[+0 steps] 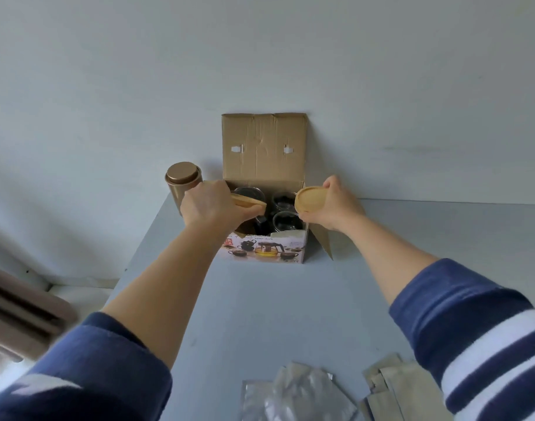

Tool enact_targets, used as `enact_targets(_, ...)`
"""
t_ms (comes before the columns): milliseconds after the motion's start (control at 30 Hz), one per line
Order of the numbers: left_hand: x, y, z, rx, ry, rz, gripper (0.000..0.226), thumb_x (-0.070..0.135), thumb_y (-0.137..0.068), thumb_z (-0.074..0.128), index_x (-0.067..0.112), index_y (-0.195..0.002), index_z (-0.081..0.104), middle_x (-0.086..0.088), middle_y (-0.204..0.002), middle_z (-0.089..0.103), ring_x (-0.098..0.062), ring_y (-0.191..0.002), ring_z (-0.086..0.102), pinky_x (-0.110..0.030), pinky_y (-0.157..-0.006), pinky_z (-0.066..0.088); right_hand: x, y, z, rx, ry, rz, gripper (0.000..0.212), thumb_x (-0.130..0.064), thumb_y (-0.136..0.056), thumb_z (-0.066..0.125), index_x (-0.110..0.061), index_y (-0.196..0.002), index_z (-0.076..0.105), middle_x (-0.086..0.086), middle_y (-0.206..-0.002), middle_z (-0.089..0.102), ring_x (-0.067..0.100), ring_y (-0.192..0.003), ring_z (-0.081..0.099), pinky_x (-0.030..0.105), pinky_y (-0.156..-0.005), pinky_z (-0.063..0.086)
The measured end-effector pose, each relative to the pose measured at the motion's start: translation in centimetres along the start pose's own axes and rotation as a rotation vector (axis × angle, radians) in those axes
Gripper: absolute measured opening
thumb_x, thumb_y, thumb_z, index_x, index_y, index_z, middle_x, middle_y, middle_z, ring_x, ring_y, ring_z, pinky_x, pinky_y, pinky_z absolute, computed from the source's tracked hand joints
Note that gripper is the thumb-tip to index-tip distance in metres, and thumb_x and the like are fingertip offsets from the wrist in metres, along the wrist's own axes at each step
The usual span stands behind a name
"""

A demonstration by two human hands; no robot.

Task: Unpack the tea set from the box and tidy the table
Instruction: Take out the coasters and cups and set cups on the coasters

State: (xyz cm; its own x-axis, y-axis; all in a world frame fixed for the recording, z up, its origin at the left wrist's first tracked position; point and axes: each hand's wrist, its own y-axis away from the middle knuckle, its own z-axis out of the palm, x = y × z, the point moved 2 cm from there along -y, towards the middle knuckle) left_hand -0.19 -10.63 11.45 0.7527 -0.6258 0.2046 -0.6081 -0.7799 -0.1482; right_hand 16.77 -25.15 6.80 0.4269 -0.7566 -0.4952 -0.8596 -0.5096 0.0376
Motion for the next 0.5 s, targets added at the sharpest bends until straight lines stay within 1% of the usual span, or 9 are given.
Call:
enact_targets(67, 1.9, 0.5, 0.0, 0.053, 0.062, 0.03, 0.069, 0.079, -0.058, 0.063, 0.02, -0.095, 0.064, -0.002, -0.085, 0.069, -0.025, -0.089, 0.063, -0.032, -0.066, 0.052, 1.7, 0.7, -1.5, 0.021, -0.016, 0.034, 0.08, -0.051, -0.059, 0.08, -0.019, -0.117, 0.035, 0.007, -0.116, 0.054, 0.03, -0.105, 0.056, 0.034, -0.076, 0.046)
enact_targets(133, 4.4, 1.0, 0.7, 0.076, 0.119, 0.077, 0.074, 0.081, -0.058, 0.062, 0.02, -0.1, 0.064, -0.001, -0.089, 0.07, -0.025, -0.094, 0.062, -0.032, -0.068, 0.05, 3.7, 1.1, -3.0, 0.049, -0.023, 0.075, 0.082, -0.051, -0.059, 0.08, -0.019, -0.12, 0.034, 0.008, -0.119, 0.051, 0.032, -0.111, 0.052, 0.037, -0.083, 0.045)
enact_targets(200, 7.1, 1.4, 2.1, 0.095, 0.166, 0.131, 0.074, 0.081, -0.059, 0.061, 0.021, -0.103, 0.064, -0.001, -0.092, 0.071, -0.026, -0.099, 0.06, -0.033, -0.071, 0.047, 6.0, 1.2, -4.3, 0.074, -0.028, 0.108, 0.083, -0.051, -0.059, 0.08, -0.02, -0.12, 0.032, 0.009, -0.119, 0.05, 0.033, -0.114, 0.049, 0.038, -0.085, 0.046)
enact_targets(267, 9.9, 1.8, 3.9, 0.11, 0.2, 0.183, 0.074, 0.08, -0.061, 0.061, 0.022, -0.107, 0.063, -0.001, -0.097, 0.07, -0.027, -0.105, 0.056, -0.035, -0.075, 0.047, 8.6, 1.0, -5.4, 0.09, -0.033, 0.144, 0.084, -0.051, -0.059, 0.08, -0.021, -0.12, 0.031, 0.009, -0.119, 0.049, 0.032, -0.114, 0.047, 0.04, -0.086, 0.05)
enact_targets(333, 13.2, 2.4, 6.0, 0.095, 0.242, 0.211, 0.073, 0.077, -0.062, 0.063, 0.021, -0.109, 0.062, -0.001, -0.101, 0.07, -0.027, -0.107, 0.054, -0.035, -0.079, 0.046, 11.9, 0.4, -6.4, 0.101, -0.035, 0.175, 0.086, -0.05, -0.059, 0.081, -0.02, -0.122, 0.031, 0.009, -0.12, 0.047, 0.031, -0.115, 0.044, 0.044, -0.087, 0.052)
enact_targets(400, 16.7, 3.1, 8.7, 0.051, 0.292, 0.212, 0.071, 0.073, -0.062, 0.066, 0.021, -0.11, 0.061, 0.0, -0.103, 0.069, -0.027, -0.108, 0.053, -0.033, -0.079, 0.044, 15.8, -0.5, -7.3, 0.119, -0.048, 0.203, 0.089, -0.048, -0.059, 0.081, -0.016, -0.125, 0.032, 0.011, -0.124, 0.045, 0.031, -0.118, 0.04, 0.046, -0.088, 0.052)
enact_targets(500, 21.8, 4.2, 13.3, 0.026, 0.351, 0.187, 0.07, 0.072, -0.06, 0.068, 0.021, -0.109, 0.062, 0.002, -0.104, 0.07, -0.025, -0.107, 0.054, -0.031, -0.083, 0.044, 22.1, -2.0, -8.1, 0.119, -0.079, 0.252, 0.092, -0.044, -0.061, 0.083, -0.011, -0.13, 0.032, 0.011, -0.13, 0.043, 0.031, -0.124, 0.038, 0.04, -0.093, 0.049)
